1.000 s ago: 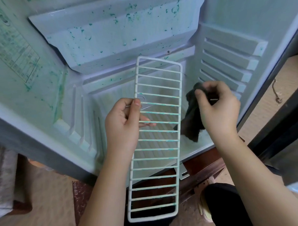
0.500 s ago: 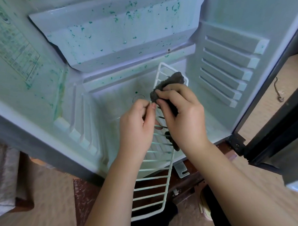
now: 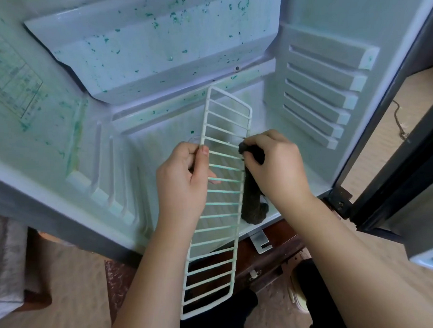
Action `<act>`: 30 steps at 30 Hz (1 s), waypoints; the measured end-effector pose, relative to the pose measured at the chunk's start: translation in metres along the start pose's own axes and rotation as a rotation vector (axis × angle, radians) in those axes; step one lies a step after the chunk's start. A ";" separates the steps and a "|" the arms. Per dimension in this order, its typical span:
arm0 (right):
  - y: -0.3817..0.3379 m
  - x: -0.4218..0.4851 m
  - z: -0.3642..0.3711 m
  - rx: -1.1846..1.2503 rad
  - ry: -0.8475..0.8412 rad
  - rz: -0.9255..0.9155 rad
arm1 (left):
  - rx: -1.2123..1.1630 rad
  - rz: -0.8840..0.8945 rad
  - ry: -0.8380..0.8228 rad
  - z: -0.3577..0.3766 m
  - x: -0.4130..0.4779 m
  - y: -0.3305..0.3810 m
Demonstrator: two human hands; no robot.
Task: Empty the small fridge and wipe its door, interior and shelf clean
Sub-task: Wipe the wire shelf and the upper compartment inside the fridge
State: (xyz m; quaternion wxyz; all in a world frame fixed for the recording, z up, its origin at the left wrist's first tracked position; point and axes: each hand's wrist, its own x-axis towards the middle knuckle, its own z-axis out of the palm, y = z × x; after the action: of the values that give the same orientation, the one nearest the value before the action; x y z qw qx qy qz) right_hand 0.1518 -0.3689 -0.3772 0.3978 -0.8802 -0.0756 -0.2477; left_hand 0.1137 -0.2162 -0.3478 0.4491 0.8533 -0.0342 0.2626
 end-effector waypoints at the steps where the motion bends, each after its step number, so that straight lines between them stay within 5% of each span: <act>1: -0.003 0.001 -0.002 0.014 0.024 -0.027 | 0.004 0.019 0.009 0.002 0.001 -0.001; 5: -0.027 0.001 -0.003 0.078 0.140 -0.219 | -0.034 0.041 -0.071 0.016 -0.001 -0.005; 10: -0.024 -0.003 0.000 0.081 0.165 -0.248 | -0.043 0.035 -0.089 0.022 -0.004 -0.007; 17: 0.011 -0.003 0.004 -0.071 -0.032 -0.078 | 0.042 0.037 -0.034 0.005 -0.001 -0.008; 22: 0.022 -0.001 -0.013 -0.082 0.044 0.063 | -0.129 -0.094 0.088 -0.003 0.005 -0.004; 27: 0.010 0.012 -0.031 0.419 0.231 0.314 | -0.415 -0.261 0.113 -0.003 0.007 0.005; 30: 0.007 0.017 -0.025 1.023 0.062 0.565 | -0.497 -0.287 0.058 0.000 0.004 0.012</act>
State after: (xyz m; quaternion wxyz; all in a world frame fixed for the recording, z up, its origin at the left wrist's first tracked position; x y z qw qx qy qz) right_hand 0.1596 -0.3938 -0.3593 0.8249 -0.5544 0.0639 -0.0895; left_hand 0.1142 -0.2226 -0.3371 0.6777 0.7054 0.0366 0.2044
